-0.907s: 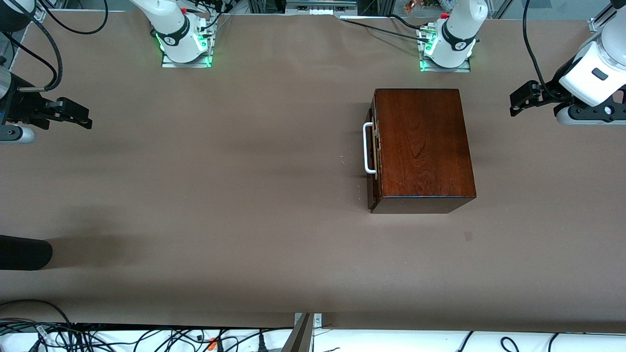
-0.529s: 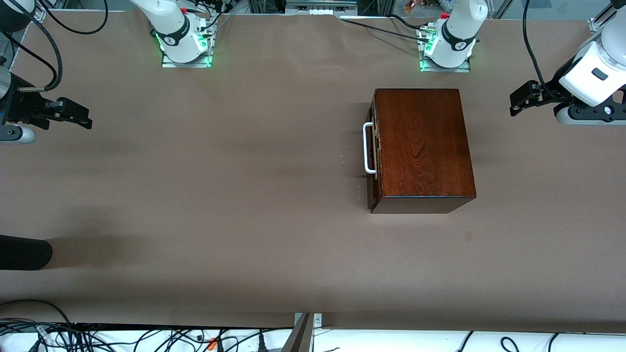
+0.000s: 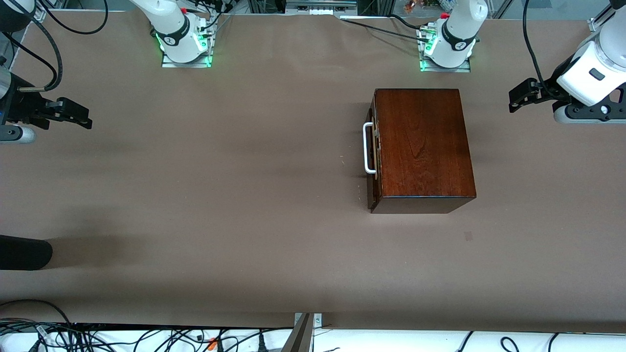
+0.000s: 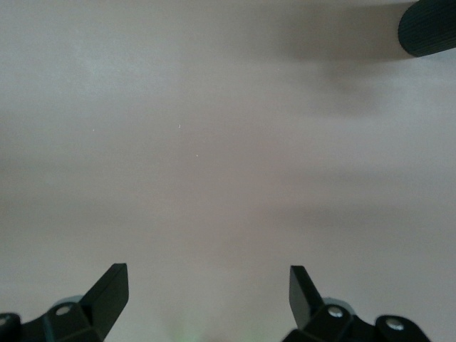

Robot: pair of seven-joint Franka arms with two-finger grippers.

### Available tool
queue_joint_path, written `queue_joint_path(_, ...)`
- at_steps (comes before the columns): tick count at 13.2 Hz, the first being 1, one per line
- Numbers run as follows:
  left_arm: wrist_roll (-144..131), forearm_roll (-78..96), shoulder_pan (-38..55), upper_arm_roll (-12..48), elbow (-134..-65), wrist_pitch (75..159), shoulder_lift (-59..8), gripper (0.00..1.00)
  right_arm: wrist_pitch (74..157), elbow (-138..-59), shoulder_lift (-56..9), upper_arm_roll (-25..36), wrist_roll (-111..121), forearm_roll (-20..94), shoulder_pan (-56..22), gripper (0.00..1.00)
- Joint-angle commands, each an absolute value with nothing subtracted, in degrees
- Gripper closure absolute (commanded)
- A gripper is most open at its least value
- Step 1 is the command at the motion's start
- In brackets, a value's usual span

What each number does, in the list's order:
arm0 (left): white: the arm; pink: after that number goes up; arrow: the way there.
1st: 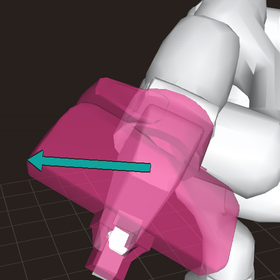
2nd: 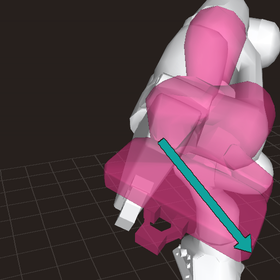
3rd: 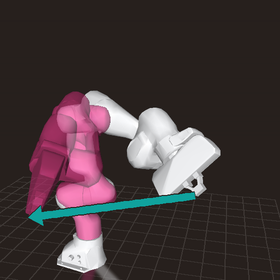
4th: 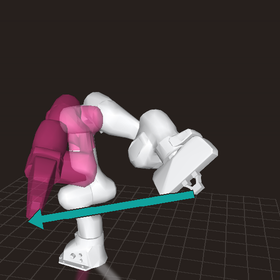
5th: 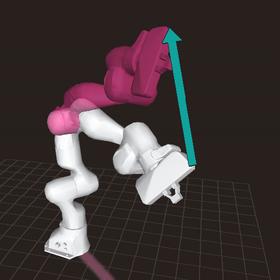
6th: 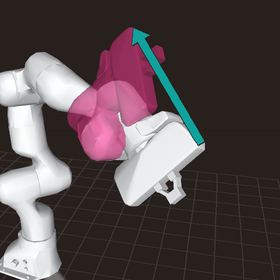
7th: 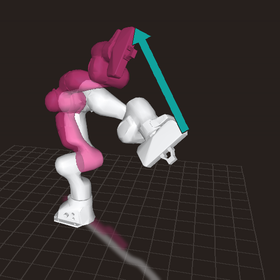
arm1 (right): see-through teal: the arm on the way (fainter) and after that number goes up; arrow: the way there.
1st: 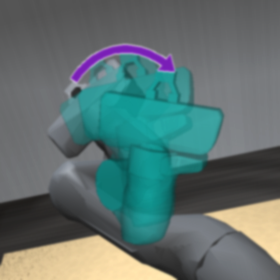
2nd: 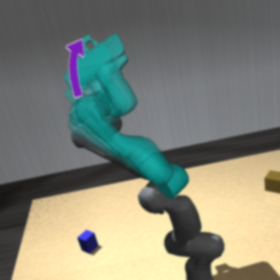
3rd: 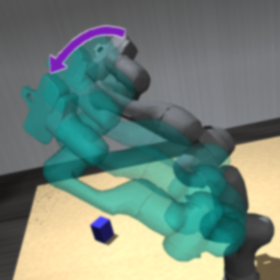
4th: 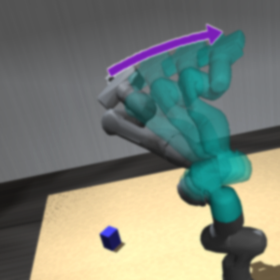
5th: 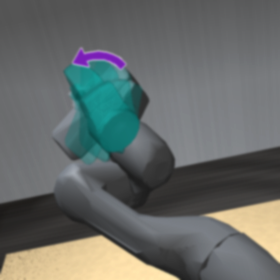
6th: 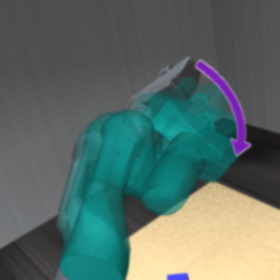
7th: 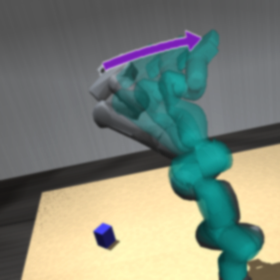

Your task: Open drawer, take yellow block, close drawer

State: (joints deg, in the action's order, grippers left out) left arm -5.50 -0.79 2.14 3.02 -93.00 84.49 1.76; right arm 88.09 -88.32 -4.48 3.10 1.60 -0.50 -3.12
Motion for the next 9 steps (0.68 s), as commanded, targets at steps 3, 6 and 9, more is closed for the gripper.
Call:
queue_joint_path(3,-6.15,2.02,5.97,2.81,-89.22,81.39,0.53,0.0,87.98,-89.12,-3.43,2.37,2.29,-0.09,-2.2,0.0)
queue_joint_path(6,-5.54,2.02,10.7,2.9,-87.19,79.63,-1.49,0.0,88.07,-89.12,-3.43,2.46,2.29,-0.09,-2.2,0.0)
queue_joint_path(9,-6.85,2.2,17.2,2.81,-86.84,80.41,-5.87,0.0,88.07,-89.12,-3.43,2.46,2.29,-0.09,-2.2,0.0)
